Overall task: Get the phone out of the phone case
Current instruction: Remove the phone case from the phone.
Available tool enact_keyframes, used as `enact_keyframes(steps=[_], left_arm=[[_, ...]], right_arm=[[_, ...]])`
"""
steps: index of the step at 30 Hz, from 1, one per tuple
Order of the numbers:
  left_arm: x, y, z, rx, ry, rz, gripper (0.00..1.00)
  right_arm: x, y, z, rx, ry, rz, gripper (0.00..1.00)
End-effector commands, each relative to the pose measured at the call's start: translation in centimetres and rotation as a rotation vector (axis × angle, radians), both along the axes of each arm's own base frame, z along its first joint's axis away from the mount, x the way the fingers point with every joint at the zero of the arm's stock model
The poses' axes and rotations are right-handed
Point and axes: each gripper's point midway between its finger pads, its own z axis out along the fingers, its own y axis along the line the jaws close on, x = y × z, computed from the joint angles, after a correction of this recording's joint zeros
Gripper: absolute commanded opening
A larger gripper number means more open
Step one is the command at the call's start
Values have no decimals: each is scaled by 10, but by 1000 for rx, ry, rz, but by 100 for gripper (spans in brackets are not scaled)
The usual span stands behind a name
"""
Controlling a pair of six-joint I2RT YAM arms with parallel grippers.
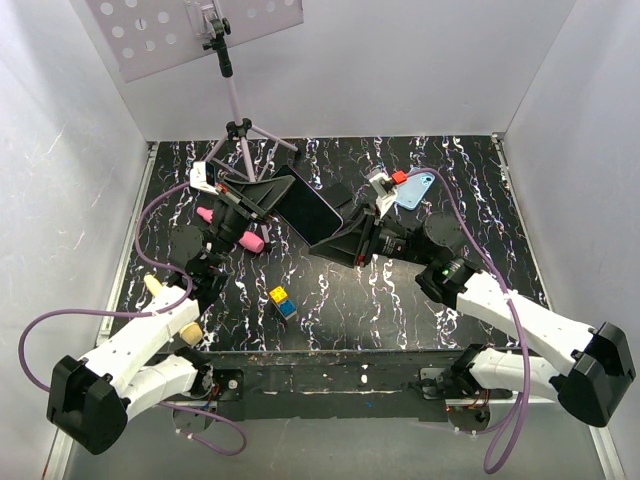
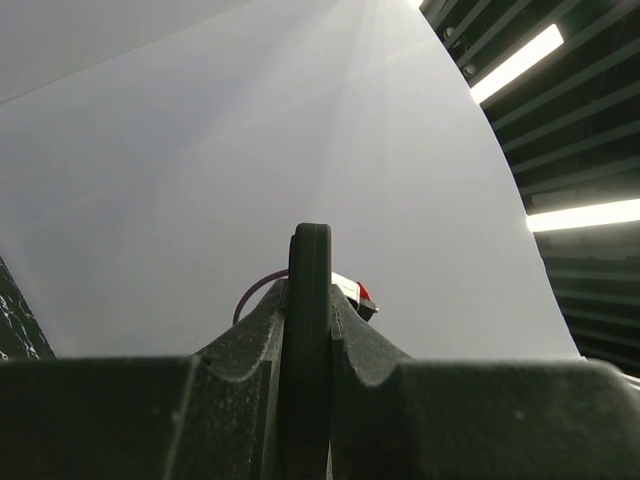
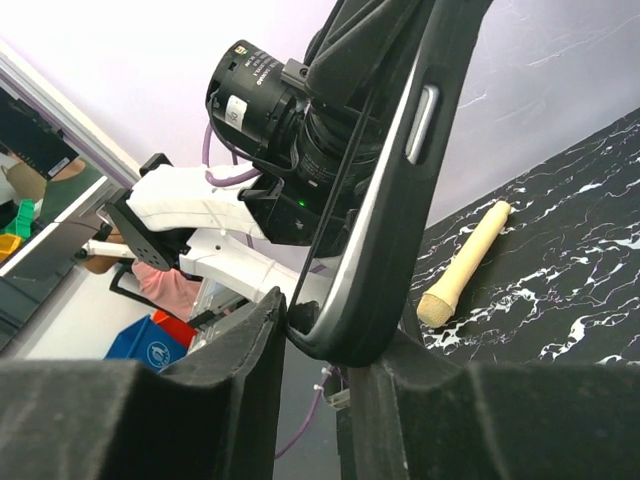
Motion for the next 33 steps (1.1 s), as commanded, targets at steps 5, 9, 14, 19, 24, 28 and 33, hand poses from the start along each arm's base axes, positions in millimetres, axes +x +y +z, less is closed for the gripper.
enact_keyframes(steps=[5, 9, 14, 19, 24, 28, 33], left_arm=[[-21, 8, 34, -107, 37, -83, 0], [-22, 2, 20, -133, 231, -180, 0], [-30, -5, 13, -170, 341, -297, 0], [-40, -4, 24, -170, 311, -323, 0], [-46, -2, 32, -147, 254, -316, 0], [-48, 2, 35, -148, 191, -284, 0], [-47, -2, 30, 10, 82, -192, 0]], right_arm=[[2, -1, 11, 11, -228, -34, 8], [8, 1, -6, -83, -450, -77, 1], [18, 3, -8, -136, -665, -112, 1], [18, 11, 6, -132, -758, -75, 1], [28, 17, 11, -140, -699, -87, 1], [33, 13, 0, -158, -510, -124, 1], [36, -6, -40, -302, -144, -201, 25]])
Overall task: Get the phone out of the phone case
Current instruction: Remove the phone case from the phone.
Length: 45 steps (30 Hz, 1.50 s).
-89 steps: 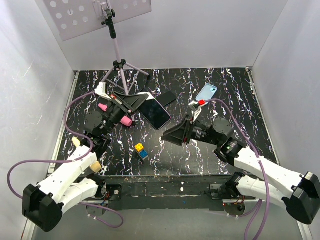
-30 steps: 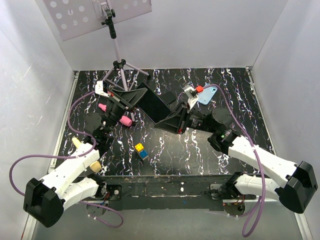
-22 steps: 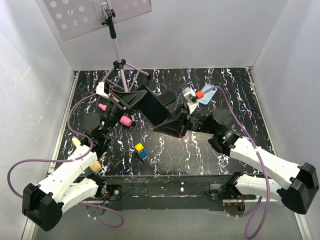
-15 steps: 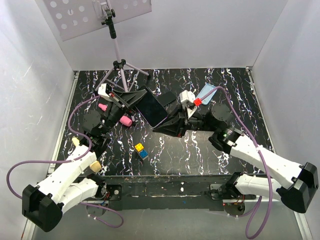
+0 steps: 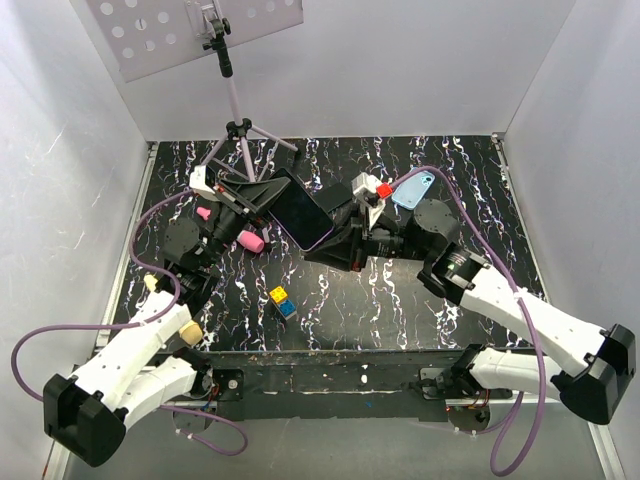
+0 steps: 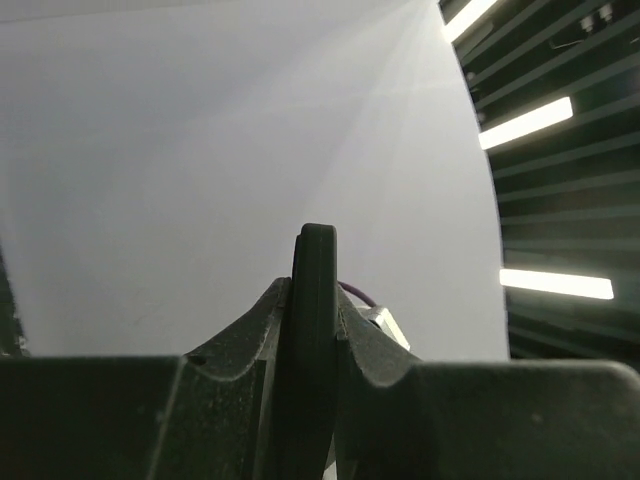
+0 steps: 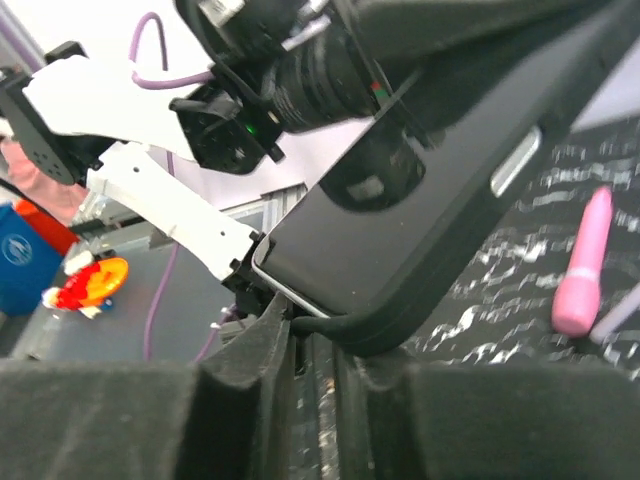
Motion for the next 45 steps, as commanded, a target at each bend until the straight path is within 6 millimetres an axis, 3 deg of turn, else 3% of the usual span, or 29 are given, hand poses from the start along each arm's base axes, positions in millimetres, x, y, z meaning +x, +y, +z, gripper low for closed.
enact_keyframes(steps=[1, 3, 5, 8, 13, 21, 28, 33, 40, 42, 45], left_arm=[[-43, -9, 32, 107, -200, -75, 0], [-41, -9, 30, 183, -248, -38, 0], [-40, -12, 28, 250, -282, -33, 0], [-39, -19, 28, 325, -324, -51, 0], [-39, -25, 27, 387, -358, -86, 0], [-38, -30, 26, 400, -373, -106, 0], [-39, -31, 28, 417, -388, -114, 0], [-42, -31, 30, 417, -396, -120, 0], [-48, -33, 32, 398, -373, -166, 0], [-51, -36, 32, 365, -335, -216, 0], [-56, -41, 35, 294, -295, -300, 0]], right_arm=[[33, -19, -44, -137, 274, -244, 33], [10, -27, -54, -198, 296, -160, 45], [-7, -37, -61, -247, 342, -57, 50], [-18, -52, -52, -217, 393, 58, 66], [-28, -66, -19, -159, 337, 153, 66], [-33, -63, 1, -123, 298, 235, 64], [-24, -54, 9, -114, 306, 248, 56], [-22, -49, 10, -120, 306, 273, 43], [-30, -45, 4, -123, 240, 315, 22], [-33, -45, -1, -117, 167, 318, 2], [-35, -44, -6, -98, 37, 301, 1]])
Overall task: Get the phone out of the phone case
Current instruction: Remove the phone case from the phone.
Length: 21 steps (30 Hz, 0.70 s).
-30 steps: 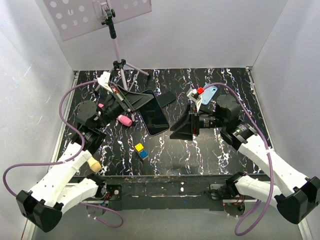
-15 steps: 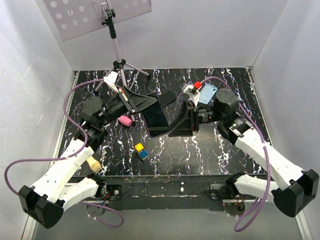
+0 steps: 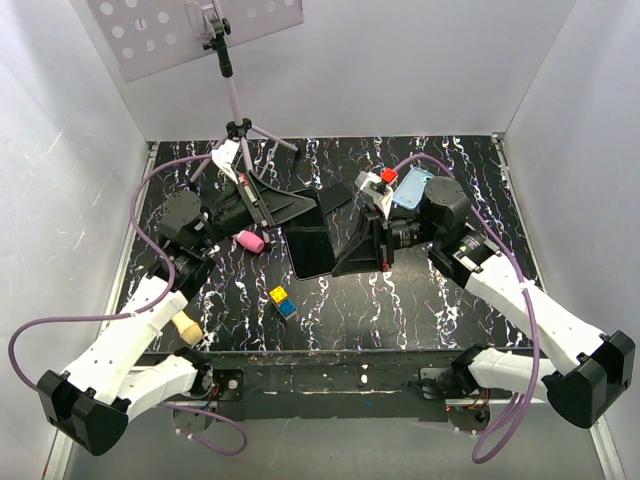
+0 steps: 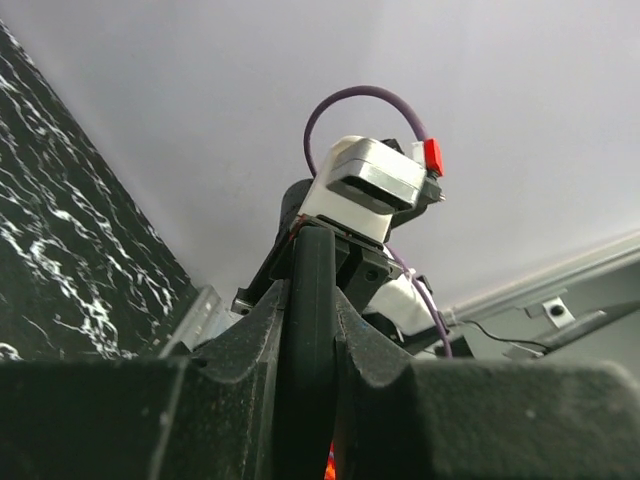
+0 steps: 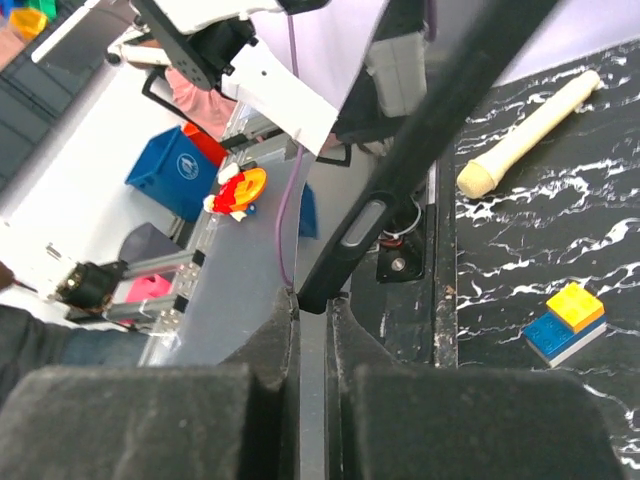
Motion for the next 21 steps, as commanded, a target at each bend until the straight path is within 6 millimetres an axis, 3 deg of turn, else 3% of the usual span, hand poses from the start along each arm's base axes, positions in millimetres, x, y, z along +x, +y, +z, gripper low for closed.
enact_keyframes(steps=[1, 9, 13, 19, 20, 21], left_arm=[[-20, -1, 38, -147, 72, -133, 0], [-30, -2, 44, -198, 158, -217, 0], [-31, 0, 45, -203, 148, -210, 0], [-25, 3, 38, -145, 71, -124, 0], [-22, 4, 35, -117, 46, -96, 0], [-19, 5, 33, -88, 34, -61, 0]], right_arm=[[-8, 0, 11, 127, -320, 15, 1], [12, 8, 35, 187, -491, -95, 1], [33, 13, 49, 171, -504, -224, 1], [56, 2, 23, 22, -354, -417, 1], [52, -2, 10, -22, -296, -419, 5], [44, -4, 6, -29, -259, -384, 17]])
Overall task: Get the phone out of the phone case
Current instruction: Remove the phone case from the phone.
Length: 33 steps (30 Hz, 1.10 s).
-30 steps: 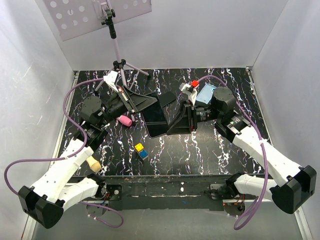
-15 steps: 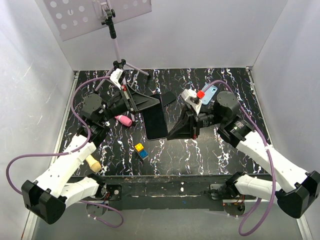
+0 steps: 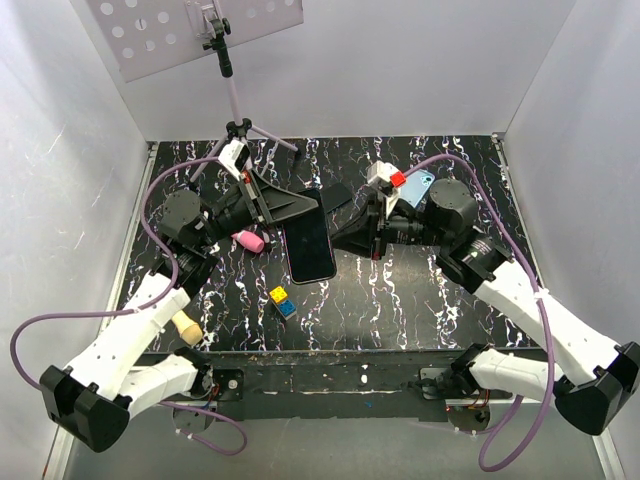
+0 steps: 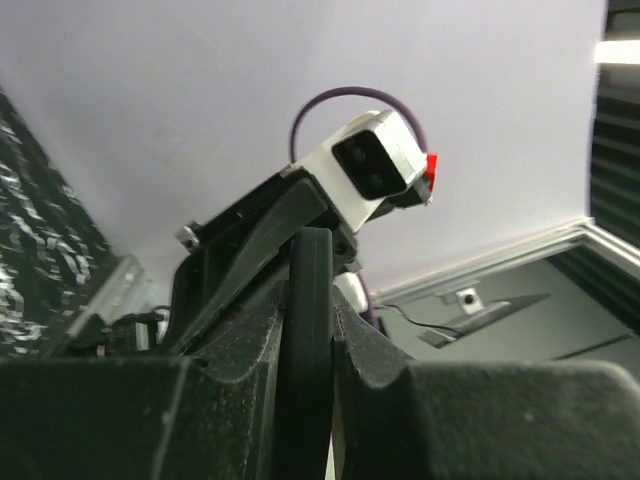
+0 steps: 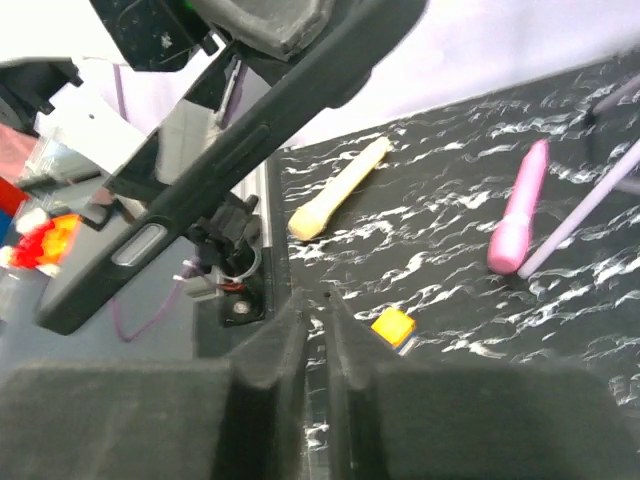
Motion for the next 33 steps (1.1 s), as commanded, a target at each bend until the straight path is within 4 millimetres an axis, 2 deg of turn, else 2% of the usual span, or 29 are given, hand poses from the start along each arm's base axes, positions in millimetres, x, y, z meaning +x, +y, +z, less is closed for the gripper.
enact_keyframes(steps=[1, 4, 6, 7, 10, 16, 23, 26, 27, 30, 31, 32, 33], left_arm=[[0, 13, 12, 63, -144, 132, 0], [8, 19, 6, 146, -174, 210, 0], [10, 21, 8, 178, -215, 235, 0], [10, 22, 10, 177, -226, 244, 0], [11, 23, 9, 181, -233, 257, 0], [13, 22, 7, 185, -226, 251, 0], [11, 20, 8, 183, -222, 234, 0], [9, 21, 12, 176, -231, 234, 0], [9, 21, 7, 195, -211, 231, 0], [2, 18, 14, 165, -196, 185, 0], [-2, 16, 14, 155, -169, 154, 0], [-5, 14, 21, 121, -172, 125, 0], [-9, 12, 22, 103, -156, 88, 0]], right_arm=[[-11, -16, -14, -49, 153, -45, 29], [-47, -18, -18, -61, 264, 146, 57], [-59, -19, -15, -56, 308, 214, 71], [-63, -20, -12, -42, 302, 240, 75], [-65, -19, -2, -11, 295, 263, 76], [-57, -10, 14, 11, 298, 269, 64], [-48, -1, 14, 12, 304, 278, 49], [-49, 0, 13, 9, 290, 305, 38], [-52, -1, 11, 8, 282, 320, 37], [-57, -2, 5, 18, 208, 357, 32], [-58, -2, 4, 26, 168, 367, 27], [-58, -2, 2, 31, 137, 368, 11], [-57, 0, 1, 37, 104, 362, 2]])
